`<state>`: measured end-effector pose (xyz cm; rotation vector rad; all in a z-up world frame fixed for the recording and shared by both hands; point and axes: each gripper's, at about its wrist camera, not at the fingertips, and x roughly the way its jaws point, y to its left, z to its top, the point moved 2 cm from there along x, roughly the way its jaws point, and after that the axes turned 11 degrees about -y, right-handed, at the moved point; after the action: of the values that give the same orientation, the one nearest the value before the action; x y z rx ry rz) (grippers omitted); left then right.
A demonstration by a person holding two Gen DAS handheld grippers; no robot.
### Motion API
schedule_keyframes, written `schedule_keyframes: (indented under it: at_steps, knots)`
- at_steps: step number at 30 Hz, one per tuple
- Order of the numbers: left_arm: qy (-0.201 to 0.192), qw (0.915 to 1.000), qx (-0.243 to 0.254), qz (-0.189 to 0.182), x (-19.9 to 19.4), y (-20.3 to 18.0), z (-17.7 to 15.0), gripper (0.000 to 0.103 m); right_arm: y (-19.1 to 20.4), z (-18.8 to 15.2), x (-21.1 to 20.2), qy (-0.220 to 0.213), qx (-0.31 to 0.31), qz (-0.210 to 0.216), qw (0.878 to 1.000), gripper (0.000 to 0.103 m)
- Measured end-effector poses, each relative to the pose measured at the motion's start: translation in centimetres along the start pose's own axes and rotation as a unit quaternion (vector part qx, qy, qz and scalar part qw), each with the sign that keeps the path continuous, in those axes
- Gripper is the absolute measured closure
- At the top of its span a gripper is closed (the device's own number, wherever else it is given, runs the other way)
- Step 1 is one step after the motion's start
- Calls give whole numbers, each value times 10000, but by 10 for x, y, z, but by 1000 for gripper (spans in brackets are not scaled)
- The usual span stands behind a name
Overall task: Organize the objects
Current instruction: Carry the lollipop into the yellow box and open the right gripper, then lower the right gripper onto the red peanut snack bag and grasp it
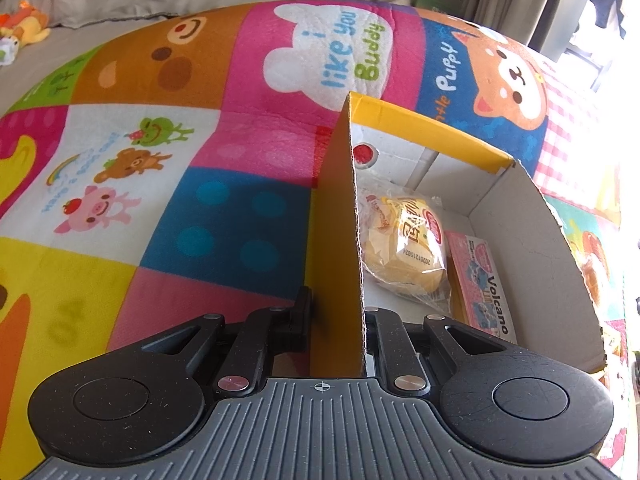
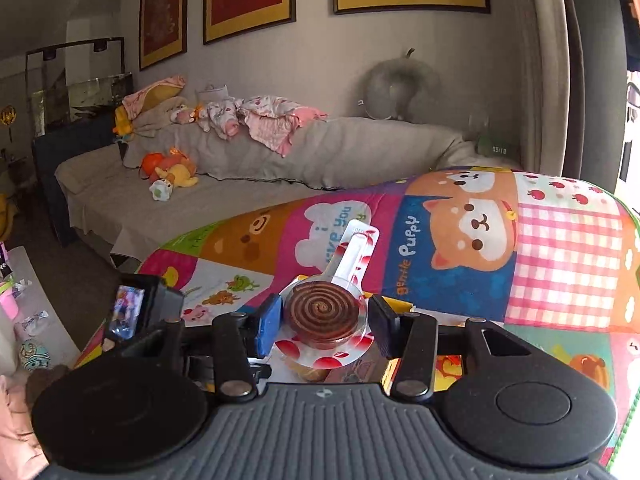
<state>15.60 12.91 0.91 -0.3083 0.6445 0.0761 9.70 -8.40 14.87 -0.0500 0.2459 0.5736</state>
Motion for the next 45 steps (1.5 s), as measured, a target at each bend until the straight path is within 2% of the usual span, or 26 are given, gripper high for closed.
schedule_keyframes:
  at_steps: [1, 5, 8, 14, 21, 26, 29, 31, 33, 36, 40, 43, 45]
  knots:
    - [-1, 10000, 0, -1, 0, 0, 0, 89, -3, -2, 7, 45, 22, -119, 9999, 47]
    - [-4, 10000, -3, -6, 0, 0, 0, 88, -19, -16, 11, 251, 266, -258, 9990, 45]
    - [-12, 10000, 9, -12, -1, 0, 0, 88, -40, -29, -1, 319, 308, -590, 9973, 34]
    - [-9, 10000, 7, -7, -1, 0, 0, 88, -92, -66, -20, 785, 558, -1270, 9872, 32]
    - [-8, 10000, 8, -7, -1, 0, 0, 88, -126, -88, -12, 1043, 869, -1502, 9793, 31]
    - [-11, 10000, 10, -10, -1, 0, 0, 88, -126, -87, 23, 1151, 963, -1303, 9800, 29]
    - [-14, 10000, 11, -18, -1, 0, 0, 88, -129, -75, 59, 1260, 1309, -1128, 9769, 25]
    - [-15, 10000, 9, -27, -1, 1, 0, 88, -141, -67, 87, 1375, 1883, -1012, 9672, 25]
    - [-20, 10000, 6, -31, -1, 1, 0, 88, -157, -63, 117, 1531, 2522, -947, 9508, 25]
    - [-35, 10000, -5, -59, -1, 1, -1, 88, -175, -63, 154, 1659, 3013, -1113, 9324, 25]
    - [-41, 9999, -15, -93, -1, 2, 0, 88, -185, -70, 193, 1830, 2852, -1706, 9252, 25]
    - [-48, 9999, -33, -110, 0, 2, 0, 88, -187, -77, 213, 1971, 2655, -1911, 9242, 25]
    - [-53, 9999, -47, -110, 0, 2, 0, 88, -182, -77, 220, 2043, 2433, -1960, 9277, 25]
